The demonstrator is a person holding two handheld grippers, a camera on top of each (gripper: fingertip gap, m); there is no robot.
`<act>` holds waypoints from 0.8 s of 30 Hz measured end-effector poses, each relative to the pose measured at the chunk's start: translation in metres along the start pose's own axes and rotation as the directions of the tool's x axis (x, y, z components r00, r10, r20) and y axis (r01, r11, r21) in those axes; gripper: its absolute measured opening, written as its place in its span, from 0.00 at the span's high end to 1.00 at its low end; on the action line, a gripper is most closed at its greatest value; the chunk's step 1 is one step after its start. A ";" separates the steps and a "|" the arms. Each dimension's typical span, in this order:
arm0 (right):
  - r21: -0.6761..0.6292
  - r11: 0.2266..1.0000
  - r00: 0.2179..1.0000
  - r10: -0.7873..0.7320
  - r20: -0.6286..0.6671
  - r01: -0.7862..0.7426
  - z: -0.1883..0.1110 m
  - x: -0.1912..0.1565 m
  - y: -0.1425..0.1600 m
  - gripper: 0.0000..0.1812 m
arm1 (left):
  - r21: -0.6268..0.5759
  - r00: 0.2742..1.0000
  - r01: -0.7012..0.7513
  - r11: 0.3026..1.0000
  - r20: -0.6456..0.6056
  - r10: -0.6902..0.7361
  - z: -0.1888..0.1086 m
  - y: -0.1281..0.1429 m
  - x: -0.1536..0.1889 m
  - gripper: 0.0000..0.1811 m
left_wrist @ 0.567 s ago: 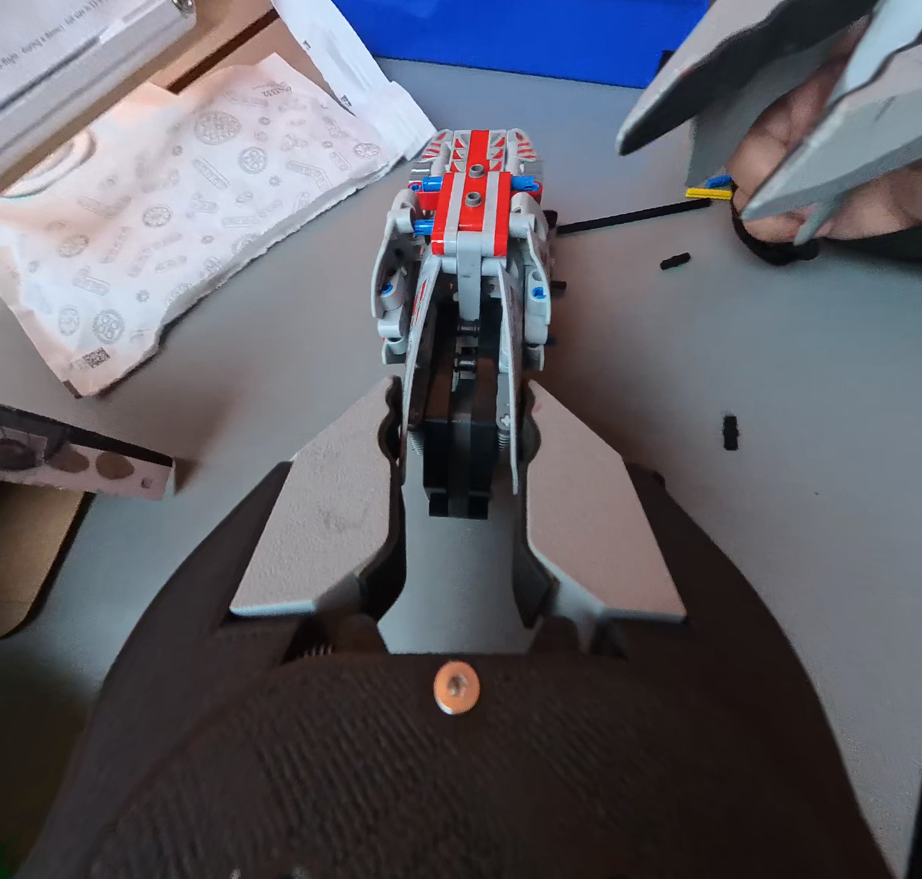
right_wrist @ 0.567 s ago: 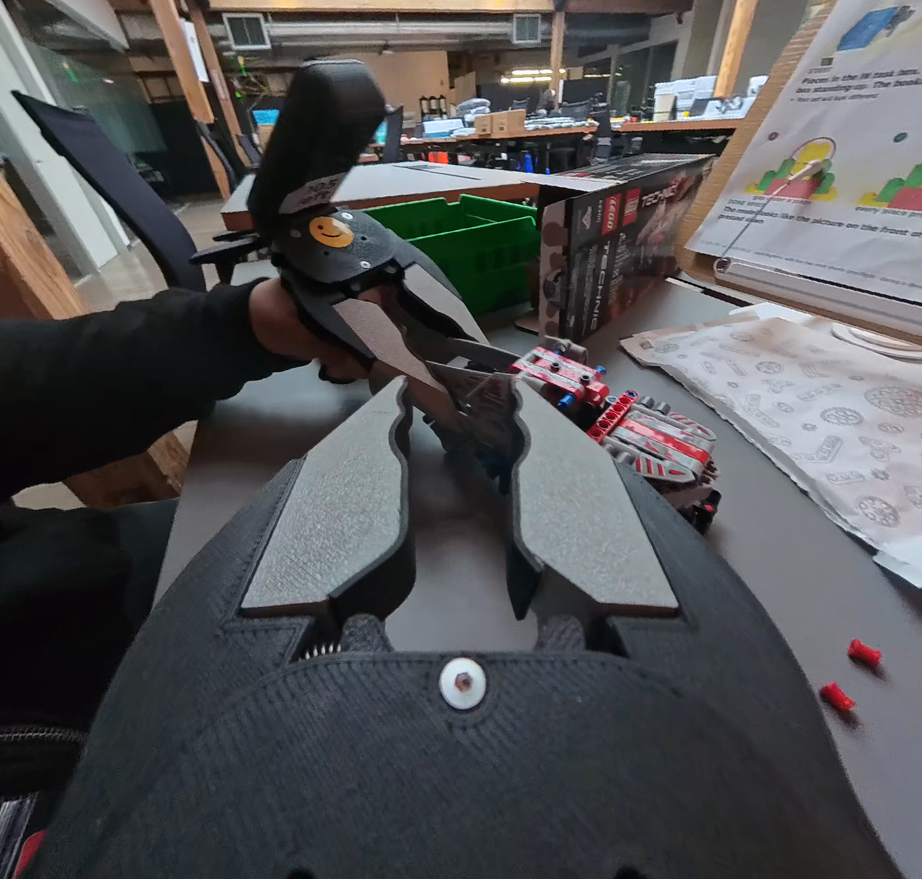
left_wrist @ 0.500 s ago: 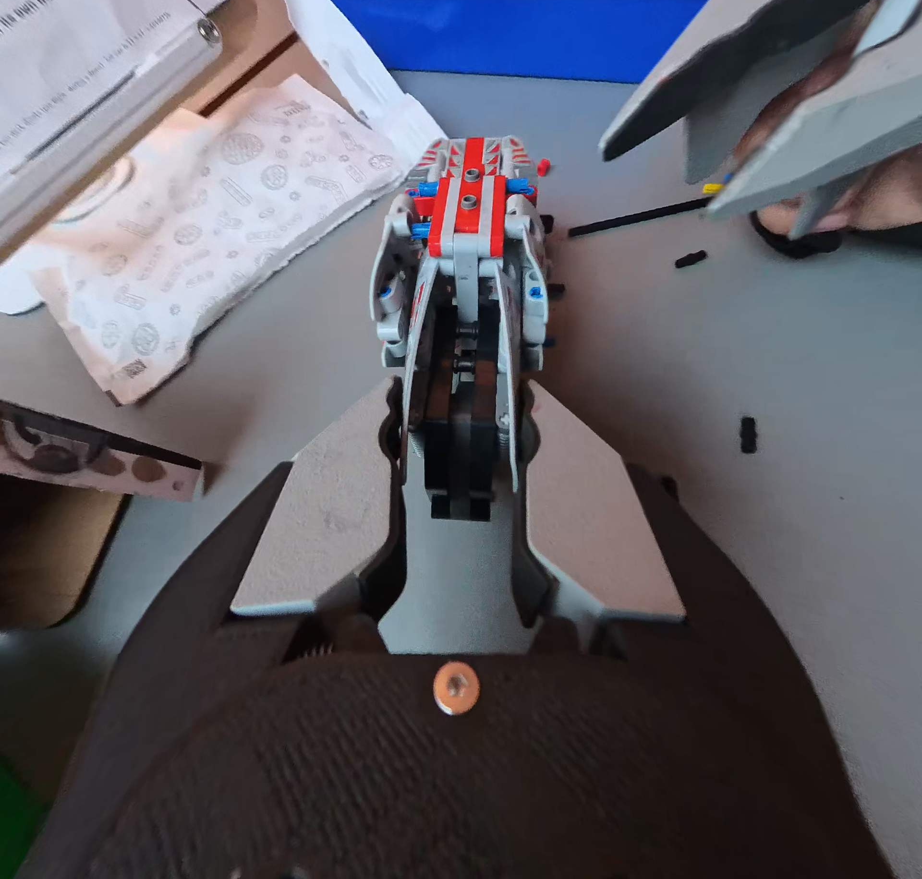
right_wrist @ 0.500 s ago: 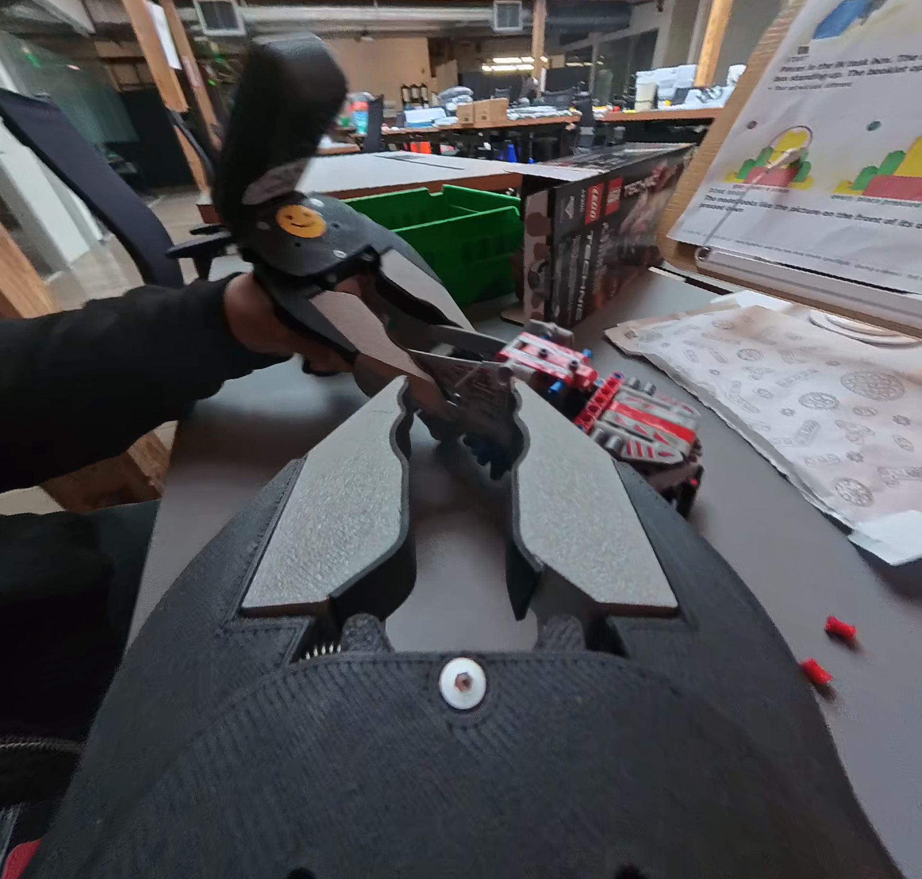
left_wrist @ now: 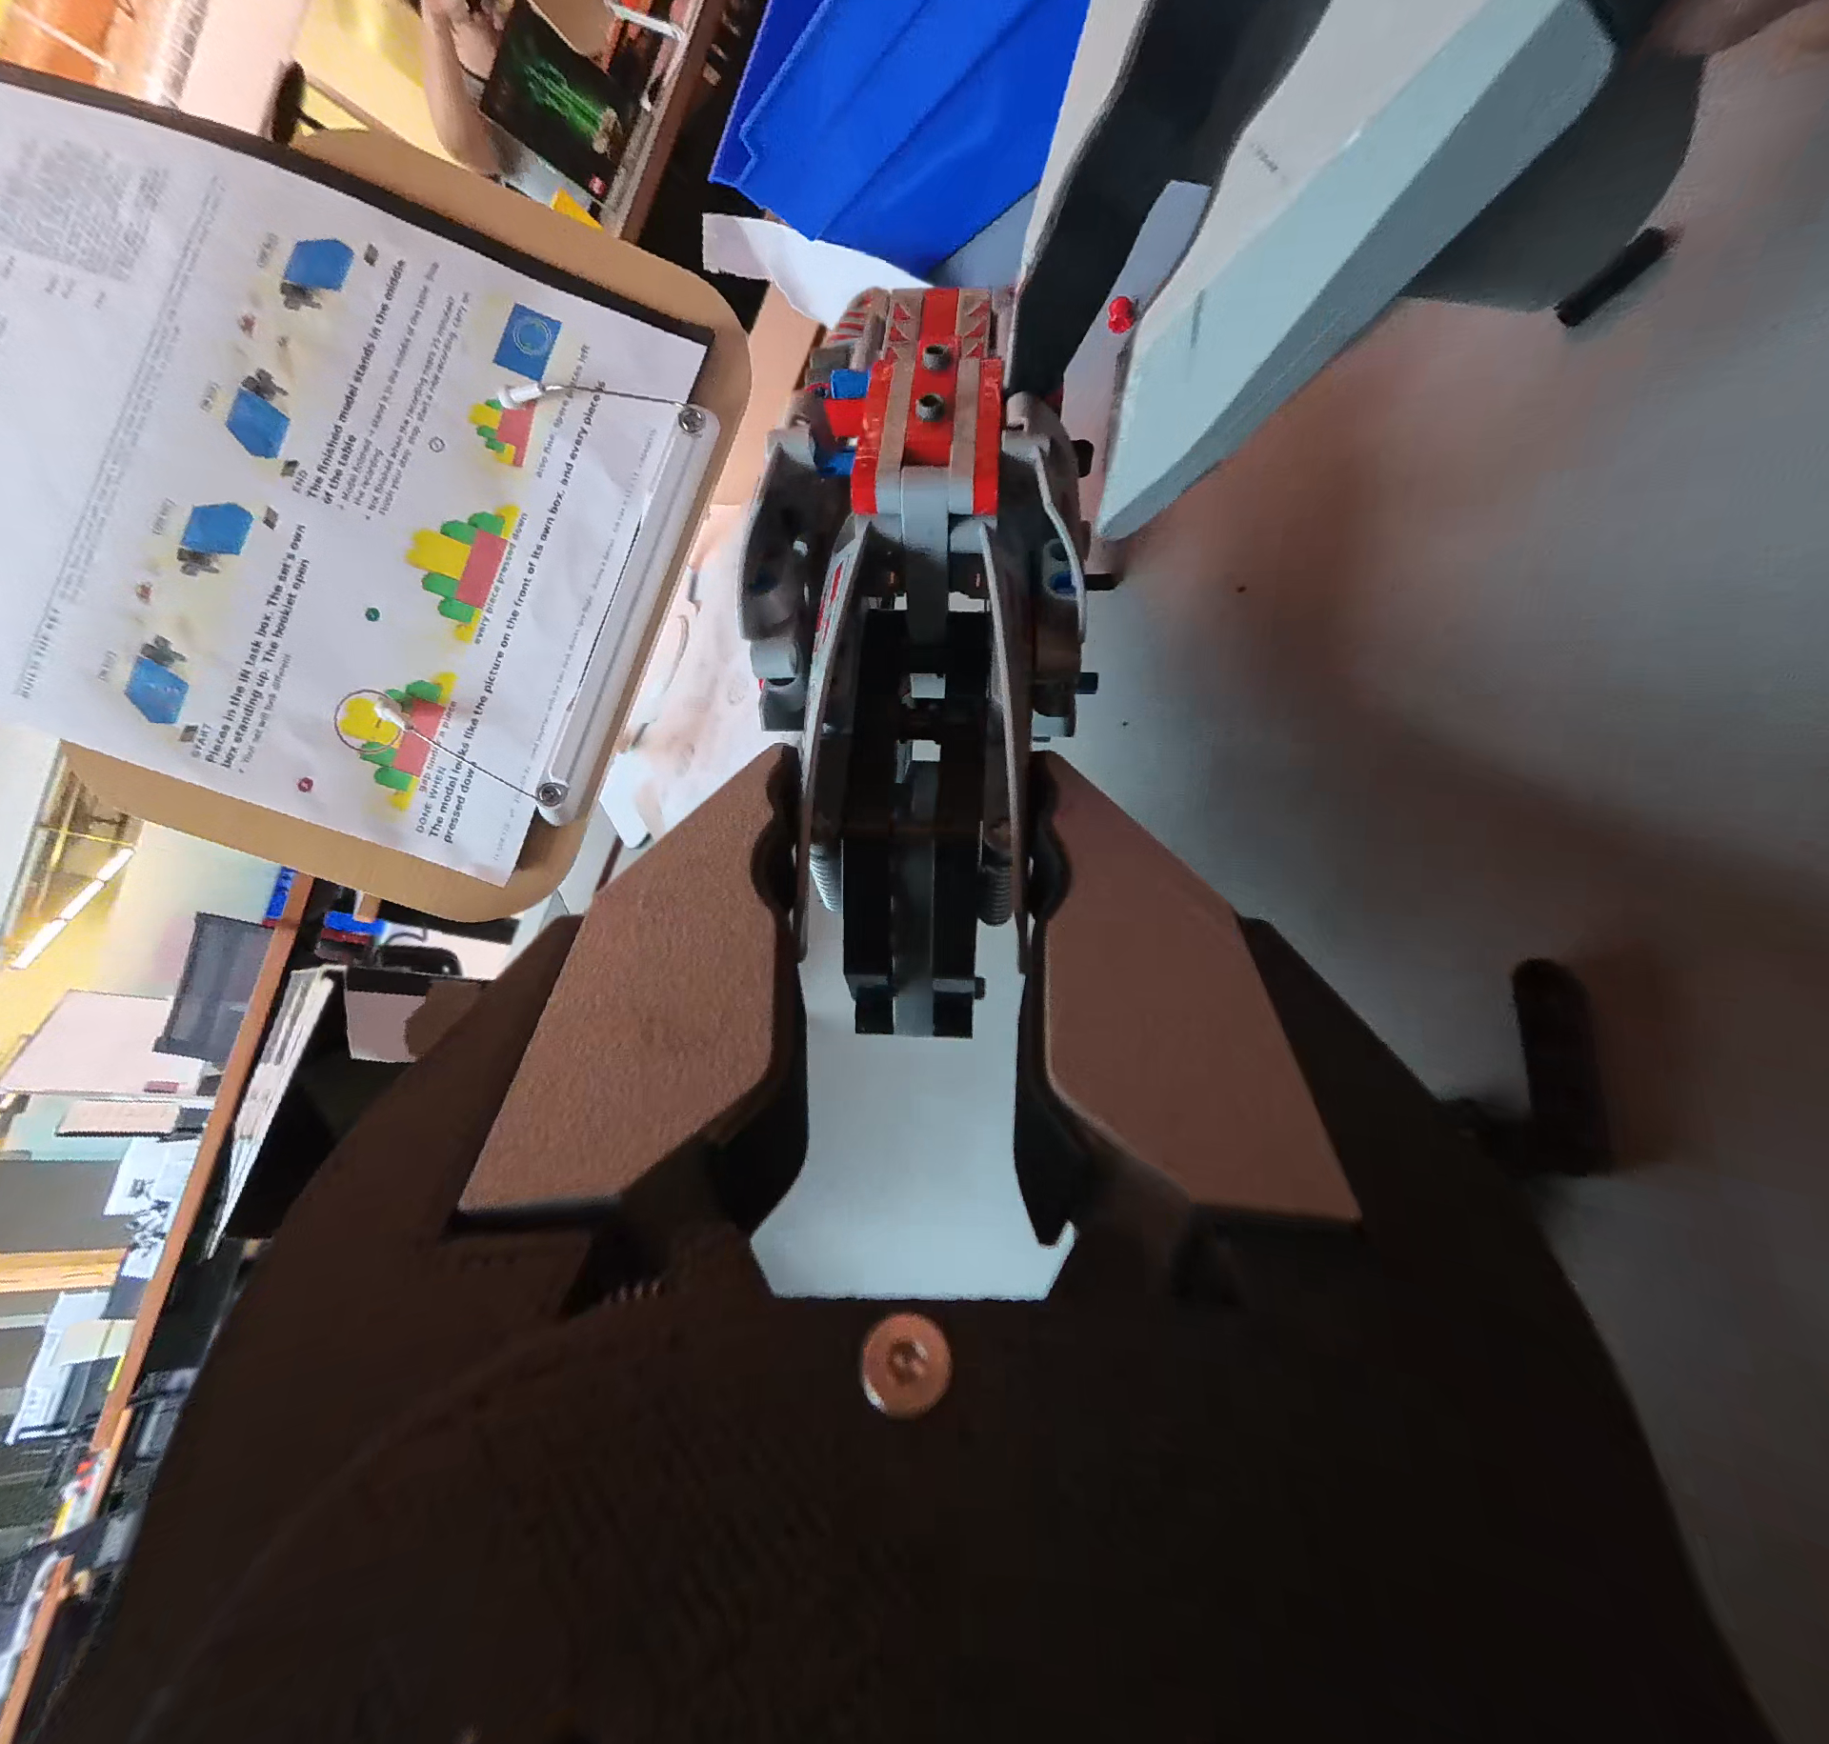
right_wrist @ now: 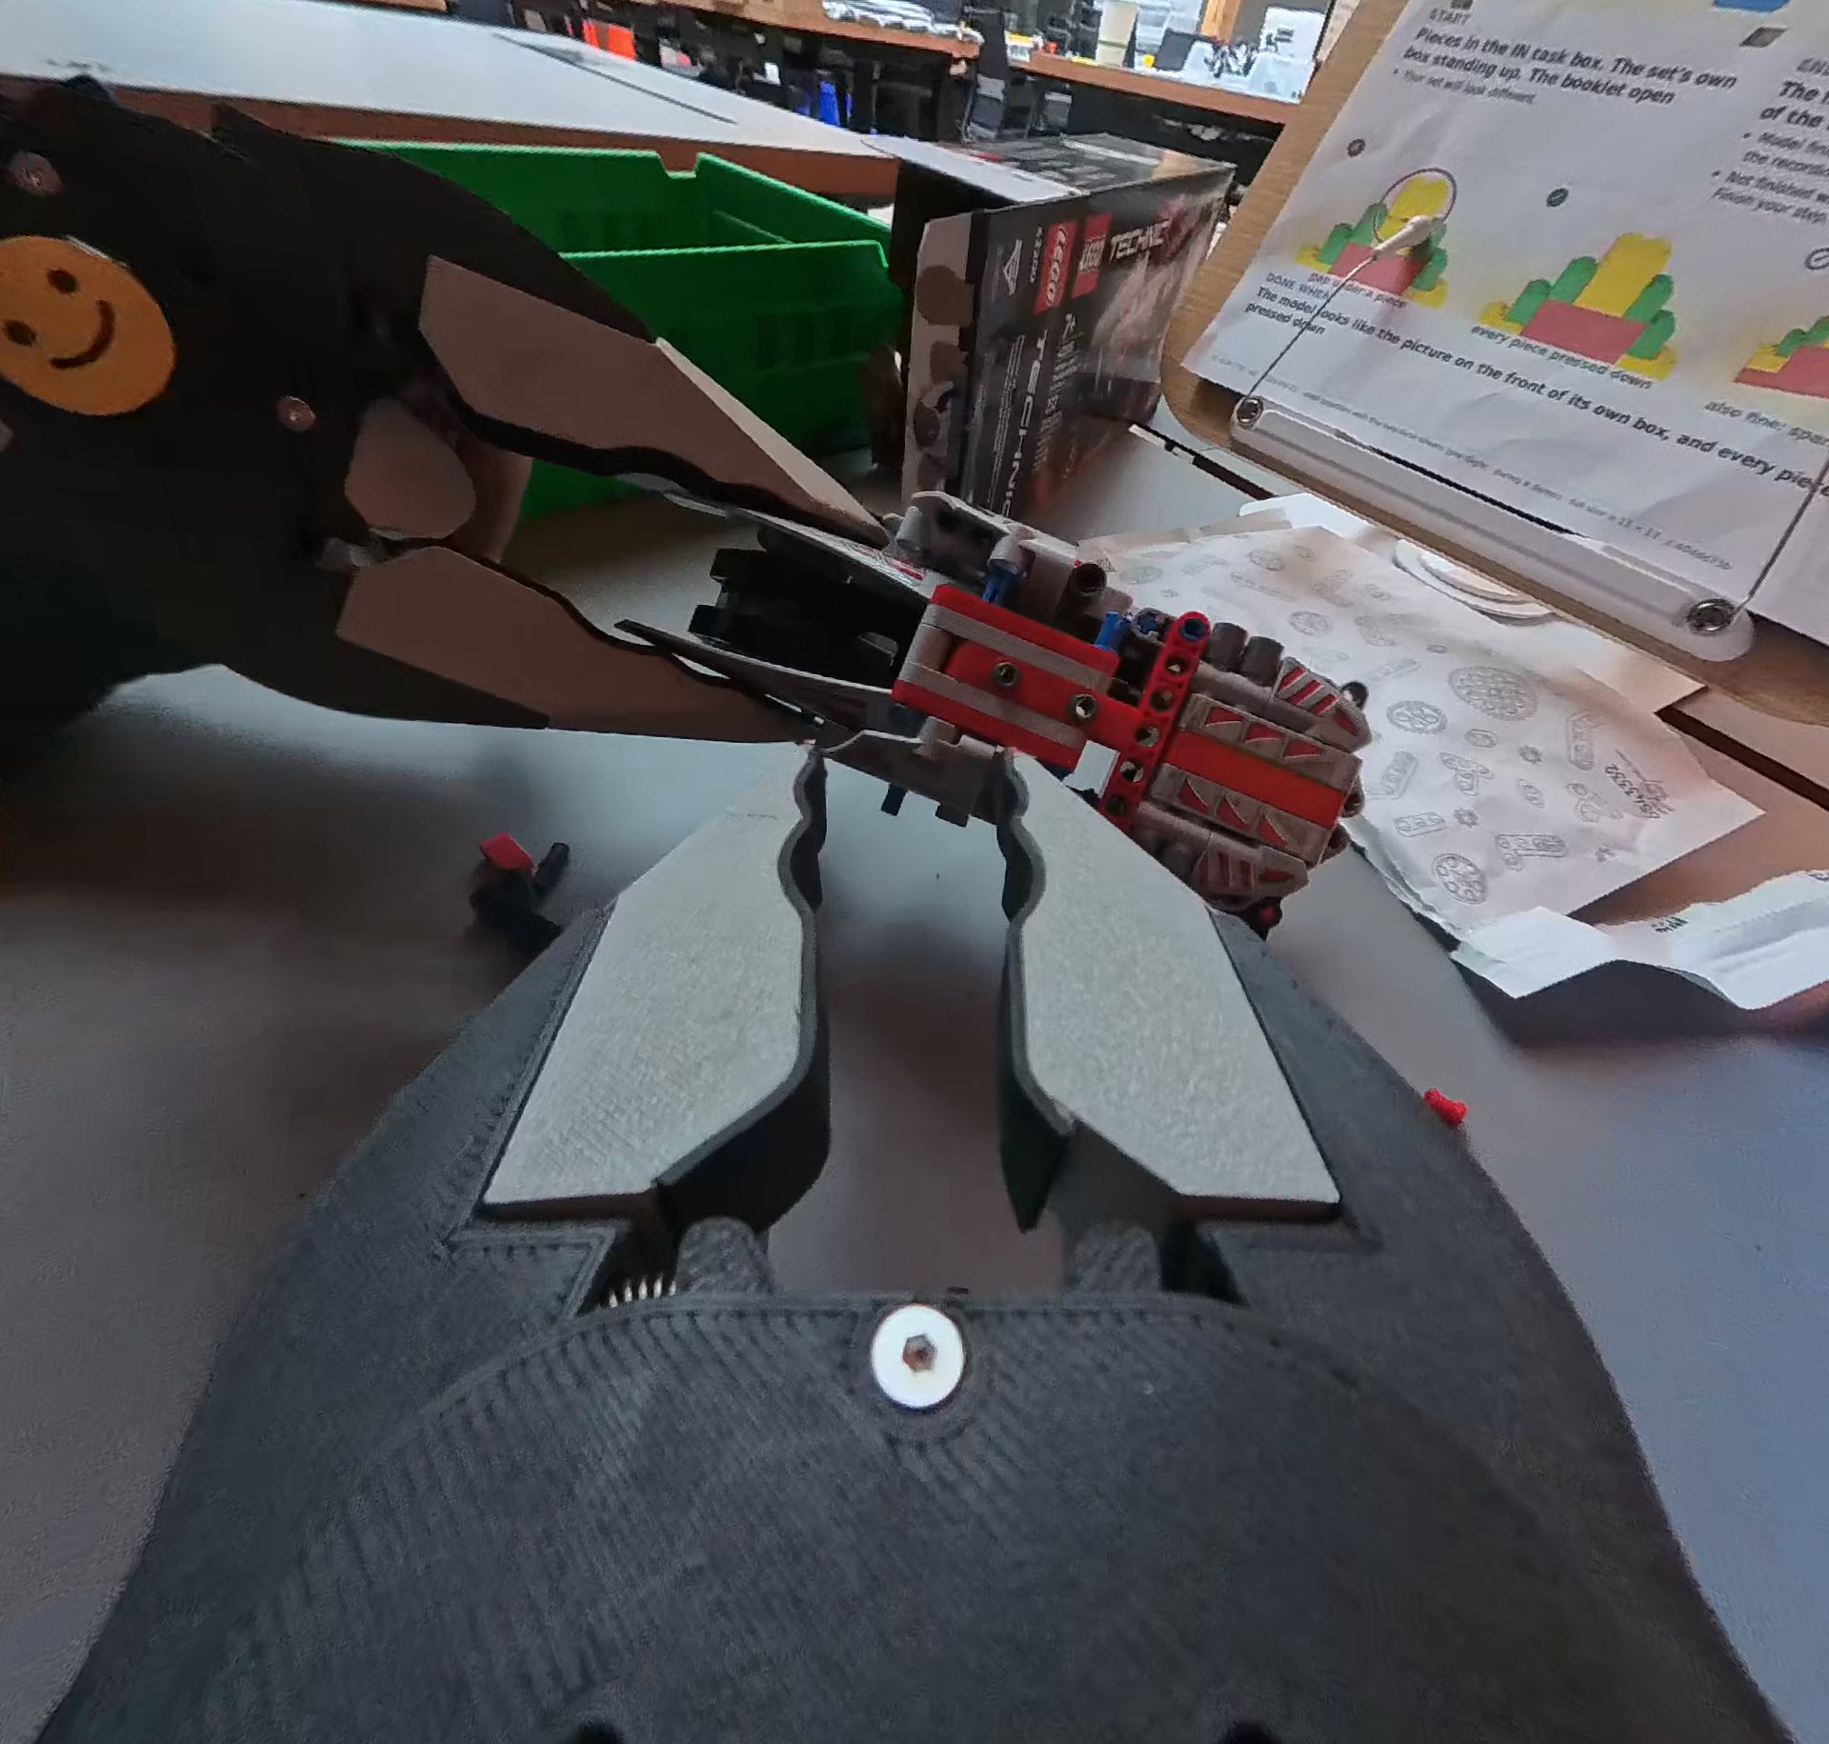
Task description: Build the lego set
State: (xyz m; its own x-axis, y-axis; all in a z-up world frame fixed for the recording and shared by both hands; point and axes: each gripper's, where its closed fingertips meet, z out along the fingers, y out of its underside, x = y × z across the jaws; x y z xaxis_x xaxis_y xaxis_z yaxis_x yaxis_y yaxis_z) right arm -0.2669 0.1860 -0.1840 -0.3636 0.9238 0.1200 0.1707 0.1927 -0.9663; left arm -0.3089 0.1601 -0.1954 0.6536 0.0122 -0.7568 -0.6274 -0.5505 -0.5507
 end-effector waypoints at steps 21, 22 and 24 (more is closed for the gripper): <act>-0.109 0.987 0.993 0.113 -0.041 -0.116 0.001 0.006 0.021 0.86 | -0.067 0.959 -0.229 0.971 0.153 0.237 0.007 0.001 0.008 0.76; -0.106 0.987 0.992 0.117 -0.038 -0.120 0.001 0.006 0.021 0.87 | -0.066 0.960 -0.228 0.971 0.153 0.235 0.007 0.001 0.008 0.76; -0.108 0.989 0.995 0.094 -0.031 -0.097 0.000 0.007 0.021 0.89 | -0.063 0.961 -0.224 0.973 0.151 0.231 0.007 0.001 0.008 0.76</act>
State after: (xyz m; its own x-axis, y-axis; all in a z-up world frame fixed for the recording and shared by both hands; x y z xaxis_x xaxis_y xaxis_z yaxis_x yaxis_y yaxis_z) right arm -0.2660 0.1961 -0.2035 -0.3174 0.9476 0.0353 0.3029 0.1366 -0.9432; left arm -0.3072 0.1650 -0.2047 0.4196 0.0106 -0.9077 -0.7299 -0.5905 -0.3443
